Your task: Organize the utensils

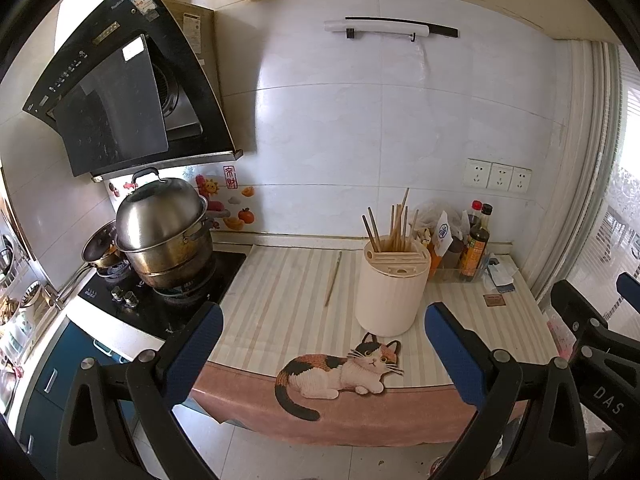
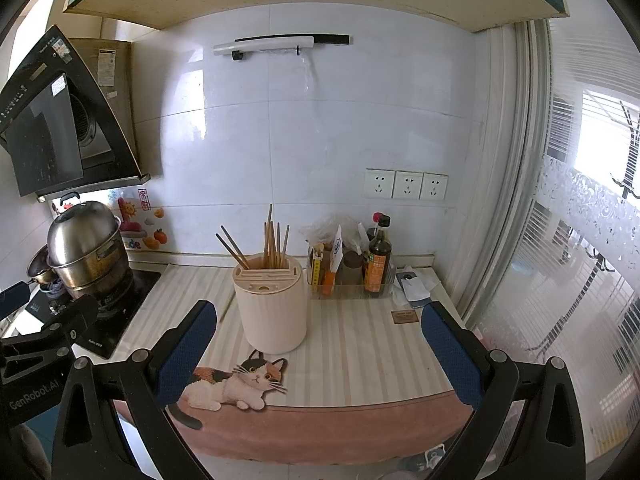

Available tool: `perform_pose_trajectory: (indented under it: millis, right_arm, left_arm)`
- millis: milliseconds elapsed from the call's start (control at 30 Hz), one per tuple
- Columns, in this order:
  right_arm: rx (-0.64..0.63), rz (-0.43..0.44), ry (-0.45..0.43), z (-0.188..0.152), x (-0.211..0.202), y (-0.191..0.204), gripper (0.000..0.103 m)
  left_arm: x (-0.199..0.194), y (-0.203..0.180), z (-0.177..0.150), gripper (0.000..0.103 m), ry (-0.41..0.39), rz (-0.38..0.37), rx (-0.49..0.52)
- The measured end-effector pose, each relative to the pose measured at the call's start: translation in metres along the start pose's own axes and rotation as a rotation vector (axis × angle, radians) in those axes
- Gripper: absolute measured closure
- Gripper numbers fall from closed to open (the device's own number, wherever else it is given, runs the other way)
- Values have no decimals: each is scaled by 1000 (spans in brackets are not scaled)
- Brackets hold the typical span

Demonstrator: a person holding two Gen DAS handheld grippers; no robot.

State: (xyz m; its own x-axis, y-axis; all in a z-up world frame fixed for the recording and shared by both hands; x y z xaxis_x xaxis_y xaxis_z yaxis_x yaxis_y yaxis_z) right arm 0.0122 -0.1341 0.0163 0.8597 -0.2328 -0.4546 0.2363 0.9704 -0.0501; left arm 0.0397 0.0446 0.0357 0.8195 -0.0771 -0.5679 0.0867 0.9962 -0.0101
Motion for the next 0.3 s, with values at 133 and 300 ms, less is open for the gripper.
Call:
perform_pose_trajectory:
  millis: [133, 300]
  right_arm:
    - [0, 0, 0, 0, 0, 0, 0]
    - [1, -3, -3, 0, -2, -1, 0]
  left_arm:
    - [0, 0, 0, 0, 0, -1, 0]
    - [-2, 0, -1, 0, -9, 2, -1]
Point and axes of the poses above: each gripper's, at about its wrist camera, not at the fingertips, and x roughly the way its jaws point, y to its left, z to its top, the point moved 2 cm from there along x, roughly the way its jaws point, and after that the axes turned 5 degrees about -z, right-handed, at the moved point
